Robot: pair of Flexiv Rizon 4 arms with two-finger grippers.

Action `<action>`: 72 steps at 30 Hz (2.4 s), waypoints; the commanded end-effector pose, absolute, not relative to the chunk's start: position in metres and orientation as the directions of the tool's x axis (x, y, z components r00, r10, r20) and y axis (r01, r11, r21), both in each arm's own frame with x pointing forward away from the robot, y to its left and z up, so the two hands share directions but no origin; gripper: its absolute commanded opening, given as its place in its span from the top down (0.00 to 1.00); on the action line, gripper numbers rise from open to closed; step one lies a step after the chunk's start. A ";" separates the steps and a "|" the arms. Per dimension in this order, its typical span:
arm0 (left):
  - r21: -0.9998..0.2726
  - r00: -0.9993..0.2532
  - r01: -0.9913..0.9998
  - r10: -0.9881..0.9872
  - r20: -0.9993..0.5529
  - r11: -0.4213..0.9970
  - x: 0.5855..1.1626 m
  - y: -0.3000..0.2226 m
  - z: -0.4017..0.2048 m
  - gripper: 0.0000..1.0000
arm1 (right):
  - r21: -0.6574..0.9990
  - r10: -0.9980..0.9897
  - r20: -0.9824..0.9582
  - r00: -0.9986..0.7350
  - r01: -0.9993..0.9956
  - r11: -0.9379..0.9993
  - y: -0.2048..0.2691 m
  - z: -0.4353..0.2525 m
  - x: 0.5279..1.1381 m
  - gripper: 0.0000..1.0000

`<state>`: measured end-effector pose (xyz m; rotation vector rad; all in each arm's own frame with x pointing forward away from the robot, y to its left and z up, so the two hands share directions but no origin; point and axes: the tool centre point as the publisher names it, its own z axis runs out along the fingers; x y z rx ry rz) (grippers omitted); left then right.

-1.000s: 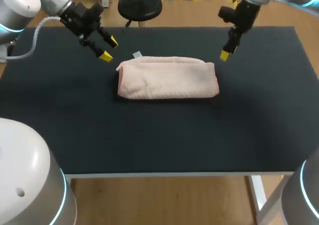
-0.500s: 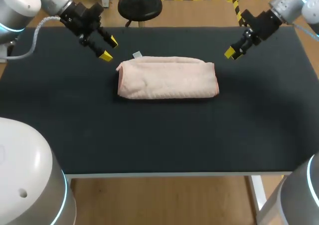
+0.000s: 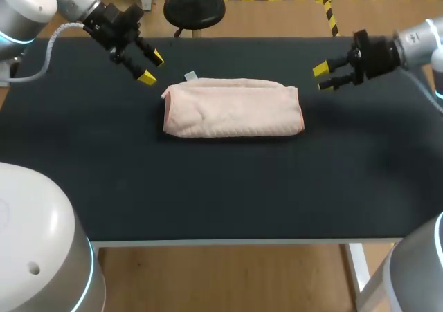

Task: Fold the towel

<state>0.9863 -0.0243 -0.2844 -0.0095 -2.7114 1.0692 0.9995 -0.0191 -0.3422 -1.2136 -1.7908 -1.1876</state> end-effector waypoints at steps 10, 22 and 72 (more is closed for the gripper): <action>-0.676 -0.974 -0.076 0.089 0.206 0.733 0.987 -0.024 -0.285 0.00 | 0.265 0.401 0.880 -0.255 0.964 0.032 -0.011 -0.360 0.982 0.00; -0.676 -0.974 -0.076 0.089 0.206 0.733 0.987 -0.024 -0.285 0.00 | 0.150 0.377 0.914 -0.153 0.988 0.036 0.003 -0.392 0.980 0.00; -0.676 -0.974 -0.076 0.089 0.206 0.733 0.987 -0.024 -0.285 0.00 | 0.103 0.366 0.923 -0.120 0.992 0.066 0.067 -0.413 0.974 0.50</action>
